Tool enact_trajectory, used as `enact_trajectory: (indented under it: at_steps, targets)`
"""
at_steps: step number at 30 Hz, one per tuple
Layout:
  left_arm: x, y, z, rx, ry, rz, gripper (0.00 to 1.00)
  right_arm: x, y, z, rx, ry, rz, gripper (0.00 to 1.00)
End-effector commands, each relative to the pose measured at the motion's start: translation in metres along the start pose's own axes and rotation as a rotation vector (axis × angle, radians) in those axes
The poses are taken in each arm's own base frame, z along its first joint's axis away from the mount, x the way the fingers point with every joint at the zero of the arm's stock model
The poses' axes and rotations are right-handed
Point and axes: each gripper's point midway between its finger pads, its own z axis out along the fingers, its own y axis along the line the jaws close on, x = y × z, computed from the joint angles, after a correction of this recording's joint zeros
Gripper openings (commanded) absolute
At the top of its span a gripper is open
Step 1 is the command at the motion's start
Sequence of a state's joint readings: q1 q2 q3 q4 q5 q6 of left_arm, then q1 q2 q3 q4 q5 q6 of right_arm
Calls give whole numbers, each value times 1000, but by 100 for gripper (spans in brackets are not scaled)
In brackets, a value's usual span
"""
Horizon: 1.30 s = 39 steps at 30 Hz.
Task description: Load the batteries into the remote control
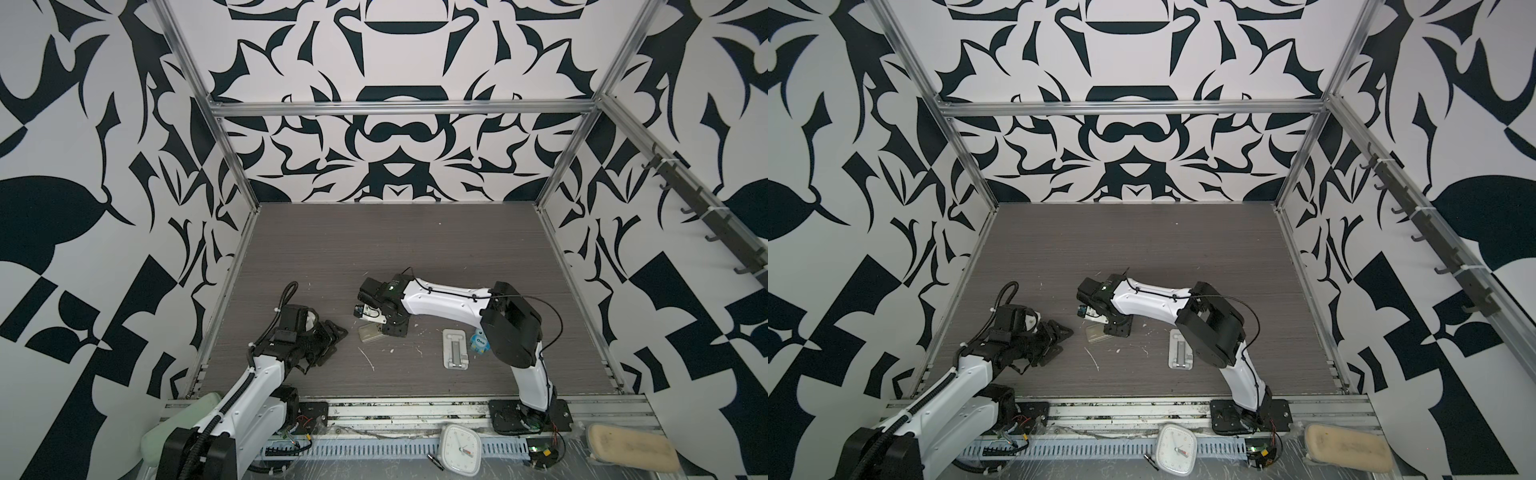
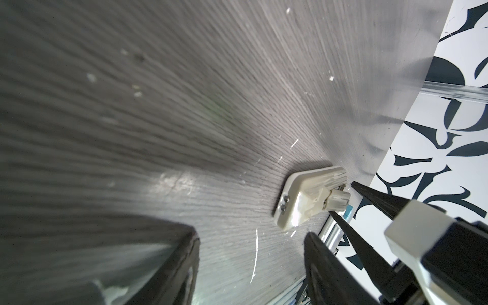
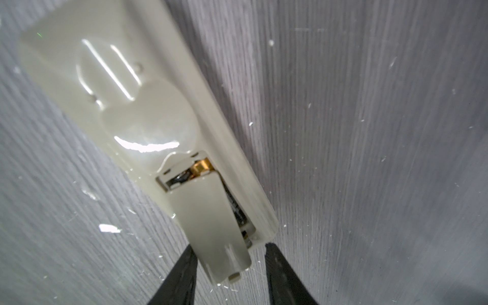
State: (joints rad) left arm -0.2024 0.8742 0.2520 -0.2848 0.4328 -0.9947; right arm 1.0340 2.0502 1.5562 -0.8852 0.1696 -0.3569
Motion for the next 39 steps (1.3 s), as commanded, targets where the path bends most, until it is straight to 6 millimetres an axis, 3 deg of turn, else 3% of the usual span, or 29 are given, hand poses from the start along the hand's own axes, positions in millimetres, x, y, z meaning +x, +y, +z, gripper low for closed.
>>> enact_trajectory:
  at_steps: [1,12,15,19,24,31,35,39]
  targets:
    - [6,8,0,-18,22,-18,65,-7,-8,-20,31,-43,15,46]
    - [6,7,0,-16,22,-17,65,-2,-4,-28,15,-56,32,52]
    - [5,5,0,-13,21,-16,66,-1,-2,-29,6,-55,42,65]
    - [5,5,-1,-13,19,-15,67,-2,-2,-33,1,-63,55,69]
    - [5,3,-3,-19,24,-4,66,-6,1,-55,-29,-119,115,70]
    - [3,-7,-7,3,15,20,62,15,-10,-92,-227,-176,472,70]
    - [1,-16,-10,28,17,48,61,22,-14,-94,-370,-203,641,69]
    - [1,-26,-11,40,27,74,60,19,-6,-86,-456,-180,674,68]
